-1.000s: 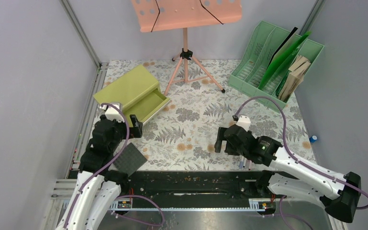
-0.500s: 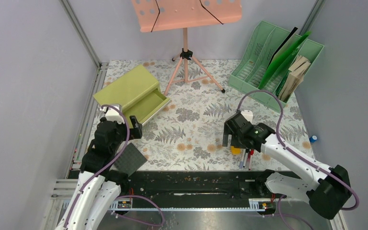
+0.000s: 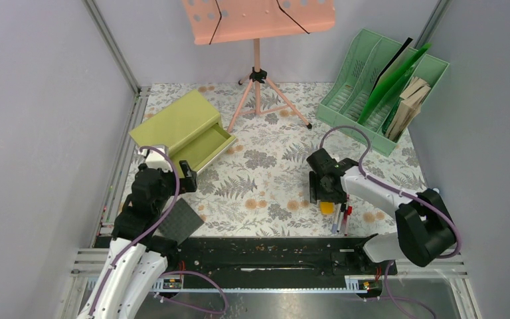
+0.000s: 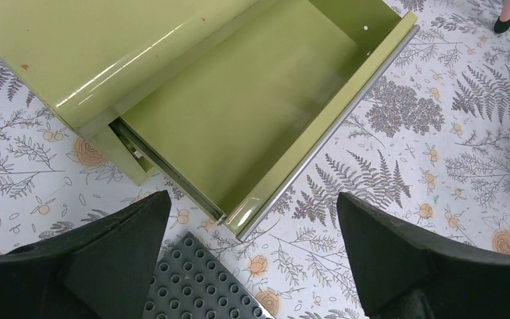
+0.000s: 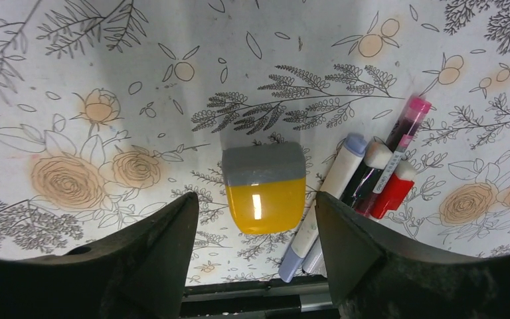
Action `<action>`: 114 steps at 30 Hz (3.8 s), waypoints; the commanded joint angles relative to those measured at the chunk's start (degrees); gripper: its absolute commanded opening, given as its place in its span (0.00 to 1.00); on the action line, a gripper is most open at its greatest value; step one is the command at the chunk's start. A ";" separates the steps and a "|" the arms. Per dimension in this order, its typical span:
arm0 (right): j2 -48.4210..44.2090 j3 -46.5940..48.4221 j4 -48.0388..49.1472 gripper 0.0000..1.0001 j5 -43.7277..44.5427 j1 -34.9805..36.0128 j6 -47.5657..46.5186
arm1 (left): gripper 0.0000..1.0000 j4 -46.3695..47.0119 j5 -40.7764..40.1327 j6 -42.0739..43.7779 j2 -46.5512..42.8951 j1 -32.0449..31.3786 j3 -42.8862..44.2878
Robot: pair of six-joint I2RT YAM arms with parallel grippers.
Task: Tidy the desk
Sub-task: Pick up the stationery from the center of the board, then place the stationery in the drawer.
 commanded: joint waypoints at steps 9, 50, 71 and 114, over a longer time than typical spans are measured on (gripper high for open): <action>5.04 2.88 0.40 0.64 -1.44 -1.76 -4.49 | 0.99 3.81 -1.30 0.16 -1.01 -0.27 -0.96; 8.41 4.96 7.56 0.06 -25.05 -5.47 -2.95 | 0.99 4.21 -1.40 0.42 -1.10 -0.97 -1.33; 9.54 24.66 2.72 0.00 -27.26 12.41 4.62 | 0.99 4.12 -1.36 0.37 -1.15 -1.08 -1.27; 41.54 77.74 -1.40 0.00 -26.20 18.93 4.35 | 0.99 1.21 -4.10 5.65 -7.92 -1.50 3.04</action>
